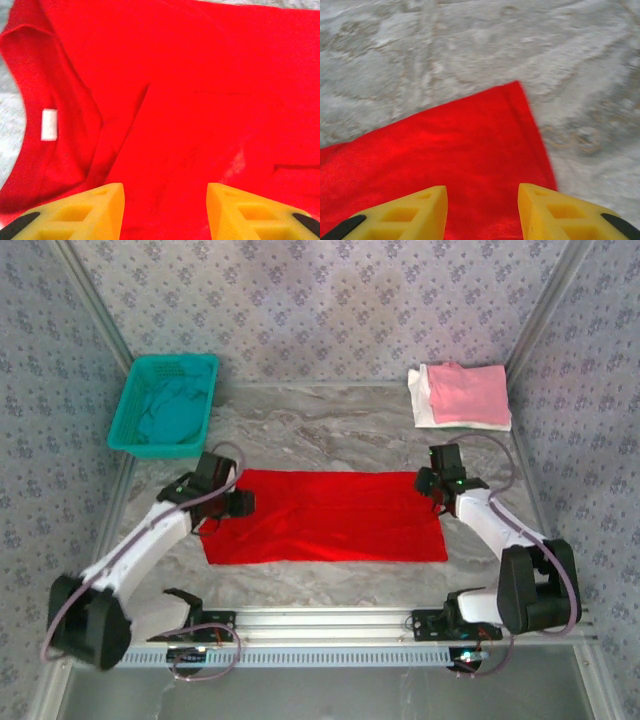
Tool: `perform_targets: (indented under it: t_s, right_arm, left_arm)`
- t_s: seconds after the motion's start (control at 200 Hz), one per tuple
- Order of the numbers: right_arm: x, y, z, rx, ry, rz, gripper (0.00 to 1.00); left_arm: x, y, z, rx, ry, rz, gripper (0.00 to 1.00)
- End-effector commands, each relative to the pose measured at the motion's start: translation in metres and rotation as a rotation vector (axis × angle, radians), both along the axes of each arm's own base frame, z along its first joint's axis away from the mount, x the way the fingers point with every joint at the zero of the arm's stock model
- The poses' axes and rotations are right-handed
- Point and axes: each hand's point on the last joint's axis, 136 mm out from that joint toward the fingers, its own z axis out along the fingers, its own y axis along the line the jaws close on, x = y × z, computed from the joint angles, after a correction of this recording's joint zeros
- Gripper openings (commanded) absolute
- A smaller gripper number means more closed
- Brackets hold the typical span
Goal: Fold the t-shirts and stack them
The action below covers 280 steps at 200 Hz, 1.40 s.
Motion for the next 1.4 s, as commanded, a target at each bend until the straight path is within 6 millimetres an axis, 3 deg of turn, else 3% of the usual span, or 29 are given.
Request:
perform_targets:
  t_s: [0.0, 0.125, 0.23, 0.4, 0.48, 0.745, 0.929, 0.999, 1.109, 1.209, 1.394]
  right_arm:
    - [0.022, 0.021, 0.016, -0.054, -0.078, 0.088, 0.45]
    - [0.026, 0.038, 0.011, -0.098, -0.100, 0.140, 0.46]
    - [0.025, 0.058, 0.004, -0.113, -0.121, 0.209, 0.46]
    - [0.020, 0.083, -0.002, -0.129, -0.194, 0.273, 0.48]
    - [0.020, 0.091, -0.001, -0.131, -0.204, 0.293, 0.49]
    - [0.016, 0.100, -0.004, -0.125, -0.195, 0.307, 0.51]
    - [0.015, 0.101, -0.004, -0.120, -0.184, 0.309, 0.51]
    - [0.014, 0.101, -0.004, -0.122, -0.179, 0.307, 0.52]
    - [0.014, 0.100, -0.005, -0.118, -0.173, 0.304, 0.52]
    - [0.013, 0.100, -0.005, -0.117, -0.169, 0.301, 0.53]
    - [0.014, 0.094, -0.007, -0.121, -0.157, 0.283, 0.54]
  left_arm:
    - [0.028, -0.014, 0.004, -0.042, -0.019, -0.016, 0.47]
    - [0.038, -0.001, -0.010, -0.023, 0.006, 0.055, 0.53]
    - [0.034, 0.014, -0.028, 0.000, 0.070, 0.108, 0.53]
    - [0.032, 0.008, -0.051, 0.005, 0.117, 0.050, 0.54]
    - [0.030, 0.002, -0.058, -0.001, 0.143, 0.021, 0.50]
    - [0.014, 0.005, -0.077, 0.086, 0.197, 0.021, 0.45]
    - [0.010, 0.000, -0.078, 0.074, 0.216, 0.022, 0.34]
    - [0.008, -0.001, -0.076, 0.081, 0.215, 0.015, 0.23]
    - [0.002, -0.003, -0.070, 0.089, 0.209, 0.008, 0.15]
    - [-0.003, -0.004, -0.058, 0.097, 0.185, 0.002, 0.00]
    - [-0.011, -0.002, -0.029, 0.095, 0.121, 0.015, 0.00]
